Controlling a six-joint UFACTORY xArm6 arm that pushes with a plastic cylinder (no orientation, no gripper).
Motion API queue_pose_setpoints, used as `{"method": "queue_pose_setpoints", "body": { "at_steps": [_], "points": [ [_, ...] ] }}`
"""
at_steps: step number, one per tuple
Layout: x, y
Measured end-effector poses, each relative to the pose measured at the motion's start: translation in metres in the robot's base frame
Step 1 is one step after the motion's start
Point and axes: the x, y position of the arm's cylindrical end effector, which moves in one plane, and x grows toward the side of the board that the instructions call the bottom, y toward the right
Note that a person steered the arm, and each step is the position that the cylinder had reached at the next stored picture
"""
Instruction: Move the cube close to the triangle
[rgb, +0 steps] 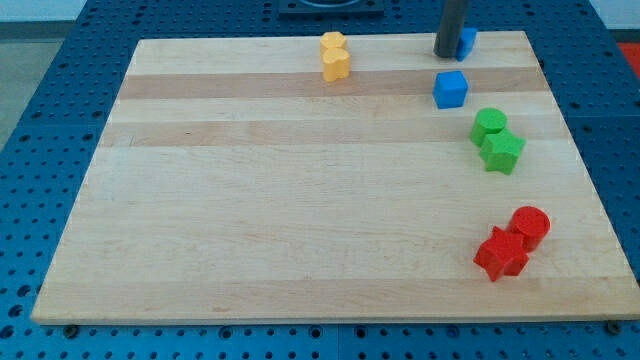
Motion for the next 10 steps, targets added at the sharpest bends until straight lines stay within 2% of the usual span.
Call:
{"method": "queue_pose_setpoints", "body": {
  "at_steps": [1,3,4,5,7,10],
  "points": [
    [-0.005,0.007],
    [0.009,-0.060],
    [0.057,-0.073],
    [0.104,-0.073],
    [0.128,-0.042],
    [0.121,-0.034]
  ]
}}
